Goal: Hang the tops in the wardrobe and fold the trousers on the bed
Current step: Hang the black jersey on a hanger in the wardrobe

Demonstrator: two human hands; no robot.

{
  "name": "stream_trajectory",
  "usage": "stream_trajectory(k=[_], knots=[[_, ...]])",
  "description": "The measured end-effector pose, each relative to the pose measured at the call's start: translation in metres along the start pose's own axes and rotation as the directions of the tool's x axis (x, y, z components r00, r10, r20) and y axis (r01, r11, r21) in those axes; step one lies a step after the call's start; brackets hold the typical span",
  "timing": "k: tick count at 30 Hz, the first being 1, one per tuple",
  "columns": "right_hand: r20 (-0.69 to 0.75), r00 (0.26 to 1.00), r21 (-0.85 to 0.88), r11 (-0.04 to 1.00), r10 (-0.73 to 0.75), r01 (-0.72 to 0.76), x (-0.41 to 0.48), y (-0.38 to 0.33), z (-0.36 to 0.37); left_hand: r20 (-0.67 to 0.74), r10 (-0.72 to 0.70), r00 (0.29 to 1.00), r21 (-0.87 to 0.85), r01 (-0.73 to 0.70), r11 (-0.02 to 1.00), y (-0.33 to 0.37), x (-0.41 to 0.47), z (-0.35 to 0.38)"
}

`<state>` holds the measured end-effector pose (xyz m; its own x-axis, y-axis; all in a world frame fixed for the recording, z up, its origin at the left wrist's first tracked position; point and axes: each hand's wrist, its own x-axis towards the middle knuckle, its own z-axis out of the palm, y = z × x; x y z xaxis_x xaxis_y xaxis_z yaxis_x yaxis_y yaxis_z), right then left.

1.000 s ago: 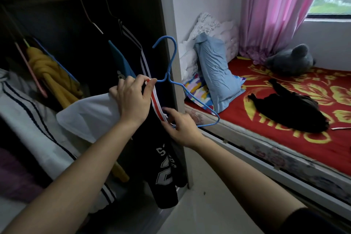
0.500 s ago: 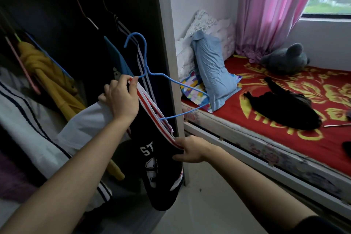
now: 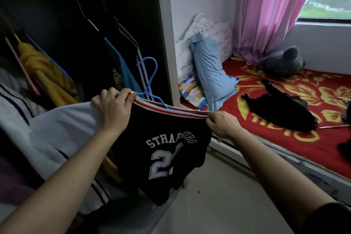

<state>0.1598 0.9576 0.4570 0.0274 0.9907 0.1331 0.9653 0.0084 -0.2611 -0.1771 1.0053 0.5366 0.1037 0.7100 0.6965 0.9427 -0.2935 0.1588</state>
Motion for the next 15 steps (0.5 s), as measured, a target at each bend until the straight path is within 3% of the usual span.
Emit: stream_trajectory(k=[6,11,15], knots=[[-0.305,0.934,0.209,0.944,-0.186,0.256,0.013,-0.039,-0.035,0.105,0.053,0.993,-0.089,-0.043,0.995,0.021,-0.008,0.005],[-0.295,0.858,0.002,0.897,-0.421,0.442,0.027,-0.070,-0.062,0.172,-0.009,0.985,-0.236,0.051,0.970,0.043,-0.004,0.003],[-0.294,0.859,-0.046,0.904,-0.419,0.425,0.030,-0.067,-0.075,0.193,-0.052,0.980,-0.298,0.108,0.948,0.046,-0.001,-0.001]])
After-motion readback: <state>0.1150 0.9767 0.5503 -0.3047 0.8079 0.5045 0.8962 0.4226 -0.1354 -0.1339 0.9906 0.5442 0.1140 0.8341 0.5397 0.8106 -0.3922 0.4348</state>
